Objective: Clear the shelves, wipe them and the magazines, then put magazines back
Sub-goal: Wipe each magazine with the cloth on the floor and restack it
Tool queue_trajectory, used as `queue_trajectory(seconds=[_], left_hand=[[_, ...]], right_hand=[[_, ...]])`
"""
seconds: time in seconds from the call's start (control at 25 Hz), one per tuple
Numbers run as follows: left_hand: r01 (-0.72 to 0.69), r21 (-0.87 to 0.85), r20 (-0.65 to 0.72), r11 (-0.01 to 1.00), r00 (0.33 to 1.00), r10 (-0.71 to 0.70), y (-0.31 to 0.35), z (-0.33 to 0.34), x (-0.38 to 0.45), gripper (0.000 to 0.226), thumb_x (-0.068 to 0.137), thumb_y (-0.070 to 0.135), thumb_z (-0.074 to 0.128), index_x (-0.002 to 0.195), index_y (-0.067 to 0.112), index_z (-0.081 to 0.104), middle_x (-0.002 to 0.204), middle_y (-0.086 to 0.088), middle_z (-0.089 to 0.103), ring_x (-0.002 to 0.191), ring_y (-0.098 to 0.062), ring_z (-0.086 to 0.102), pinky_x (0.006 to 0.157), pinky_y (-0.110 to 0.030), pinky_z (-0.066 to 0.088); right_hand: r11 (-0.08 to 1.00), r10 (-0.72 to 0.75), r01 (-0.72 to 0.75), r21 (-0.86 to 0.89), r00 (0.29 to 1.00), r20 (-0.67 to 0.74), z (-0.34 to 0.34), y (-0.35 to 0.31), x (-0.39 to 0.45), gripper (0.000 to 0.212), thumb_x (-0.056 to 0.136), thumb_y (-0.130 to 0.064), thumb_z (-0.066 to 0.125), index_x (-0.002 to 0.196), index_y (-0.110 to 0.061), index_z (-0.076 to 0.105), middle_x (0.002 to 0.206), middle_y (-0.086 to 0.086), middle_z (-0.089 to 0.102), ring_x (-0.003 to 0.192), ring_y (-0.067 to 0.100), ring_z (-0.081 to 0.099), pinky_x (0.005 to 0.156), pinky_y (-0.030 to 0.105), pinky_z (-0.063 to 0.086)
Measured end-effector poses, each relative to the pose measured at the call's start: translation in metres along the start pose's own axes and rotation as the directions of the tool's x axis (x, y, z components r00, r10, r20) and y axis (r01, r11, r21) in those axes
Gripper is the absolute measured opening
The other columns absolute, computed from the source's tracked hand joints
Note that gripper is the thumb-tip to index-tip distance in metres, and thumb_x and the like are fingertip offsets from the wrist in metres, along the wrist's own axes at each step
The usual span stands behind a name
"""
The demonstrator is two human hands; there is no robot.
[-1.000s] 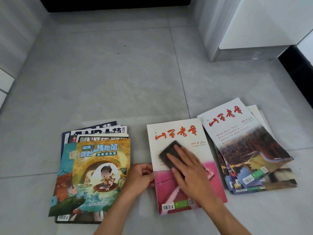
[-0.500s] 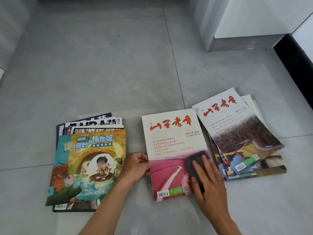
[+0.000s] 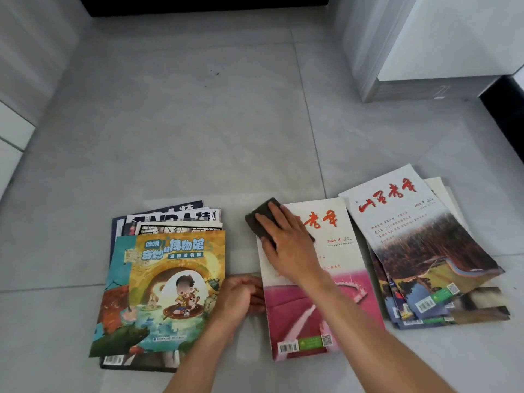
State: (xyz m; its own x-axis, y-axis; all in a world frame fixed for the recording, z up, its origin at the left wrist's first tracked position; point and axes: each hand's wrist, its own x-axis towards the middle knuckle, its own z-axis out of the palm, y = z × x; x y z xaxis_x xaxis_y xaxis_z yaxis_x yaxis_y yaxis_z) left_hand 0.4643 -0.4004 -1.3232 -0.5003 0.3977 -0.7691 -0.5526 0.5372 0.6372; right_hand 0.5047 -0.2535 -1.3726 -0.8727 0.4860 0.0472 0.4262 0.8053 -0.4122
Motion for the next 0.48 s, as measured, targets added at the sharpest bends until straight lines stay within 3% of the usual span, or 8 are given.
queue_trajectory(seconds=[0.12, 0.28, 0.36, 0.48], left_hand=[[0.008, -0.125, -0.044, 0.992, 0.999, -0.013, 0.004, 0.0, 0.004, 0.028, 0.1, 0.01, 0.045, 0.092, 0.002, 0.07, 0.076, -0.018, 0.074, 0.069, -0.029, 0.069, 0.071, -0.042, 0.057], [0.003, -0.162, -0.06, 0.987, 0.998, -0.013, 0.008, 0.001, 0.009, 0.043, 0.105, 0.034, 0.038, 0.092, 0.008, 0.069, 0.072, -0.008, 0.074, 0.064, -0.021, 0.07, 0.063, -0.03, 0.055], [-0.001, -0.145, -0.052, 0.989, 0.999, -0.006, 0.008, 0.005, 0.008, 0.047, 0.106, 0.036, 0.035, 0.09, 0.008, 0.068, 0.071, -0.006, 0.074, 0.063, -0.019, 0.07, 0.061, -0.029, 0.055], [-0.021, -0.122, -0.077, 0.992, 0.997, 0.012, 0.007, 0.009, 0.006, 0.035, 0.105, 0.024, 0.043, 0.089, 0.006, 0.069, 0.074, -0.009, 0.074, 0.064, -0.02, 0.068, 0.056, -0.024, 0.055]], right_hand=[[1.0, -0.001, 0.001, -0.015, 1.0, -0.024, -0.002, 0.003, 0.007, 0.051, 0.094, -0.036, 0.042, 0.143, -0.024, 0.052, 0.157, 0.009, 0.038, 0.145, 0.032, 0.033, 0.114, 0.05, 0.036], [0.985, -0.165, 0.168, -0.047, 0.985, 0.058, -0.004, -0.011, -0.138, 0.055, 0.09, -0.037, 0.054, 0.144, -0.033, 0.048, 0.16, 0.0, 0.034, 0.149, 0.023, 0.029, 0.121, 0.04, 0.026], [0.977, -0.211, 0.212, -0.025, 0.977, 0.029, -0.005, -0.013, -0.186, 0.055, 0.086, -0.04, 0.057, 0.14, -0.036, 0.053, 0.158, -0.003, 0.038, 0.147, 0.019, 0.031, 0.123, 0.036, 0.018], [0.987, -0.151, 0.153, -0.057, 0.988, 0.038, -0.004, -0.004, -0.157, 0.052, 0.089, -0.04, 0.052, 0.141, -0.034, 0.05, 0.159, -0.002, 0.036, 0.146, 0.022, 0.034, 0.117, 0.04, 0.033]])
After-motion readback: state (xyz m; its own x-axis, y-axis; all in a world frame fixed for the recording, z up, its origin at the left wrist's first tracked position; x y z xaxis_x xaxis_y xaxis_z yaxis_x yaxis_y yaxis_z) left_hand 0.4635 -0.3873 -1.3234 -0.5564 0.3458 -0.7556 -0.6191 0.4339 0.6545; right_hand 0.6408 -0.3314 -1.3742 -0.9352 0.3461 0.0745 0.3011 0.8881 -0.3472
